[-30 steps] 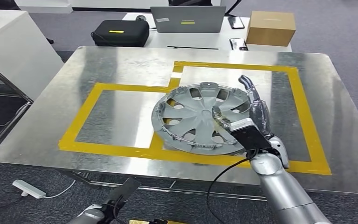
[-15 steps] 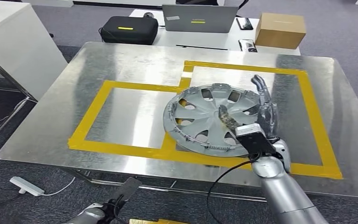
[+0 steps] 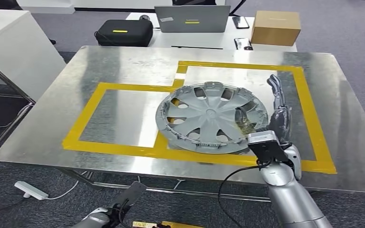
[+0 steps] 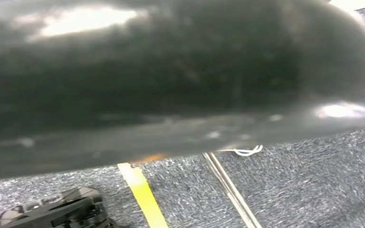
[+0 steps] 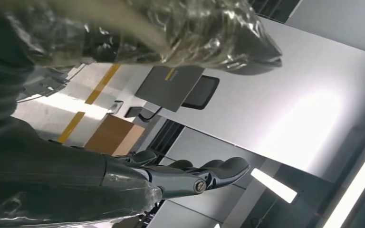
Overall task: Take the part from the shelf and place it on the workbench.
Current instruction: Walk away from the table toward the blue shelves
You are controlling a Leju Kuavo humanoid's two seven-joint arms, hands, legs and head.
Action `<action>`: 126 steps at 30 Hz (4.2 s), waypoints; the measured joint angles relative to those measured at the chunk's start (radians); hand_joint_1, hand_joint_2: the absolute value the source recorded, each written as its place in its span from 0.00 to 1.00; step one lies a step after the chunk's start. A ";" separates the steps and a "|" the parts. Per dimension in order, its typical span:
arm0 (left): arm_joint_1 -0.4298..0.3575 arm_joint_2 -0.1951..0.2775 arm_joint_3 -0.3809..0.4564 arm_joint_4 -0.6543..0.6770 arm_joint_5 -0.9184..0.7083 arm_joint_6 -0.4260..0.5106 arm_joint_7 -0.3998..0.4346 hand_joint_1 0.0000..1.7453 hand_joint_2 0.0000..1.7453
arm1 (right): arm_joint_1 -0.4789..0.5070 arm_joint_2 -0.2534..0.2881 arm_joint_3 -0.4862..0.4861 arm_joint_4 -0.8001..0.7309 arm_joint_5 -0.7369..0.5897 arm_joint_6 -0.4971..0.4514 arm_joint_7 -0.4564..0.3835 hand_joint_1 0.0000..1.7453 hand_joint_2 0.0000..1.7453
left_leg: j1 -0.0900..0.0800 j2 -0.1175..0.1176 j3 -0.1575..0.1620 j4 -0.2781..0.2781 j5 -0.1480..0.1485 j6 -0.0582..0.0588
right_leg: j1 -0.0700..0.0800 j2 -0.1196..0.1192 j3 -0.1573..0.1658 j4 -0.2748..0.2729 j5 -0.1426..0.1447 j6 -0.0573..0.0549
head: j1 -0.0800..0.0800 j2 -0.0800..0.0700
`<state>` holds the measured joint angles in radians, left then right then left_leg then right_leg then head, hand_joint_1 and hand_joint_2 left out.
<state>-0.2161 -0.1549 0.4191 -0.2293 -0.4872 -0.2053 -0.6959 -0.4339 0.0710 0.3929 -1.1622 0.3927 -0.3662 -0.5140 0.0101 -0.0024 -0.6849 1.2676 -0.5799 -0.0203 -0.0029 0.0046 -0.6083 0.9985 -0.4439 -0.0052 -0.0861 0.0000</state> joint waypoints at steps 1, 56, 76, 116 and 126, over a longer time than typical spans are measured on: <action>-0.001 0.000 0.000 0.000 0.001 -0.002 -0.001 0.00 0.00 | 0.001 0.000 0.000 -0.001 0.000 0.000 0.000 0.00 0.00 | 0.000 0.000 0.033 -0.054 0.031 0.003 | 0.000 0.000 -0.001 0.001 0.002 0.002 | 0.000 0.000; -0.010 -0.009 -0.008 0.000 0.002 -0.016 -0.004 0.00 0.00 | -0.010 -0.002 -0.002 -0.012 0.000 0.010 0.002 0.00 0.00 | -0.015 0.000 0.060 -0.210 0.094 0.020 | -0.001 -0.007 0.065 -0.027 -0.030 0.004 | 0.004 0.000; -0.009 -0.010 -0.011 0.000 0.003 -0.016 -0.002 0.00 0.00 | -0.002 -0.003 -0.002 0.001 -0.001 0.016 0.000 0.00 0.00 | 0.001 0.002 0.088 -0.263 0.130 0.053 | 0.000 -0.006 -0.109 0.292 -0.155 0.049 | 0.008 0.000; 0.002 -0.010 -0.027 0.000 0.004 -0.017 -0.004 0.00 0.00 | -0.004 -0.001 -0.001 0.019 -0.004 0.023 -0.001 0.00 0.00 | -0.003 0.001 0.060 -0.240 0.136 0.013 | 0.001 -0.004 0.047 -0.008 -0.030 0.016 | 0.008 0.000; 0.004 -0.009 -0.027 0.000 0.004 -0.016 -0.004 0.00 0.00 | -0.001 -0.001 -0.001 0.020 -0.003 0.023 -0.001 0.00 0.00 | -0.002 0.000 0.107 -0.212 0.096 0.010 | 0.006 -0.007 0.016 0.000 -0.006 0.008 | 0.005 0.000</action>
<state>-0.2124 -0.1641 0.3924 -0.2296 -0.4837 -0.2218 -0.7000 -0.4354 0.0702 0.3920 -1.1425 0.3898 -0.3431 -0.5147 0.0084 -0.0019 -0.5777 1.0555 -0.4841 -0.0105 0.0027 -0.0022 -0.5922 0.9980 -0.4501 0.0031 -0.0815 0.0000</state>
